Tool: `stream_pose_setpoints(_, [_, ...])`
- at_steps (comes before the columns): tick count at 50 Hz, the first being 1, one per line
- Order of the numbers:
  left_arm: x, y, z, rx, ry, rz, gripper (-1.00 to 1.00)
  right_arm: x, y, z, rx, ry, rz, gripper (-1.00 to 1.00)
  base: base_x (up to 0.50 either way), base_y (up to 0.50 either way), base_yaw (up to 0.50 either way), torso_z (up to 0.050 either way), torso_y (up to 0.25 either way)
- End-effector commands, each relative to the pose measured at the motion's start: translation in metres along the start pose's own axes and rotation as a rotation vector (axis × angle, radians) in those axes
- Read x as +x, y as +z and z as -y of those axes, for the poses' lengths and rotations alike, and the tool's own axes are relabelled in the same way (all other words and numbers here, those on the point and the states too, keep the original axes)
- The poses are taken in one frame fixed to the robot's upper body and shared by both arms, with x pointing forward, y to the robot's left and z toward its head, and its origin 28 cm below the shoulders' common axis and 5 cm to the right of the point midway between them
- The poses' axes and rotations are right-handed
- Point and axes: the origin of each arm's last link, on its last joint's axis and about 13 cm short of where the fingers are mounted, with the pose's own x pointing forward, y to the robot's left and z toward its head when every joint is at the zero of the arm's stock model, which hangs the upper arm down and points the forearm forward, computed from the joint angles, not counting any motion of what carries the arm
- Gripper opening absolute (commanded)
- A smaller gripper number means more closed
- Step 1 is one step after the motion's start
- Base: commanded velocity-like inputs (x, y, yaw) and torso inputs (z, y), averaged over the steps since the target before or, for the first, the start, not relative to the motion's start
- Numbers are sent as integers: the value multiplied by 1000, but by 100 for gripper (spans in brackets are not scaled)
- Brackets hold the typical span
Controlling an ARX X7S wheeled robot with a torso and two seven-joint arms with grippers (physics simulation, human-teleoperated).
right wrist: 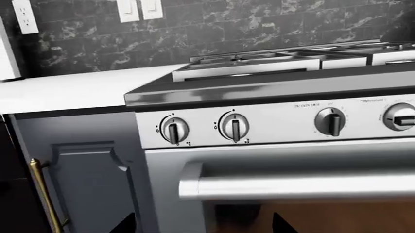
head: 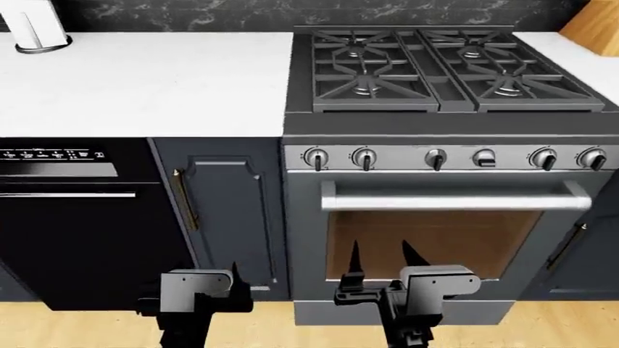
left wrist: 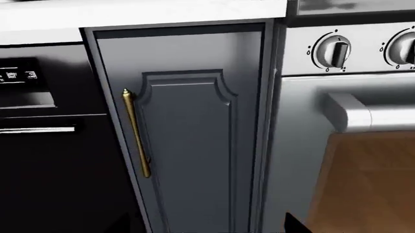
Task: Pick and place the shaker into the drawer. Then close the cabinet.
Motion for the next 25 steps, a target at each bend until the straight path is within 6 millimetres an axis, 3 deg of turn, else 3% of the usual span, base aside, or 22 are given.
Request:
stream_pose_setpoints(1, [0,0,0,0,3,-4,100,0,0,0,7,2,3,100,-34,500,0,0,0])
stream_pose_setpoints(25, [-1,0,0,3,-1,-2,100,0,1,0,21,8,-2,100,-3,489,0,0,0])
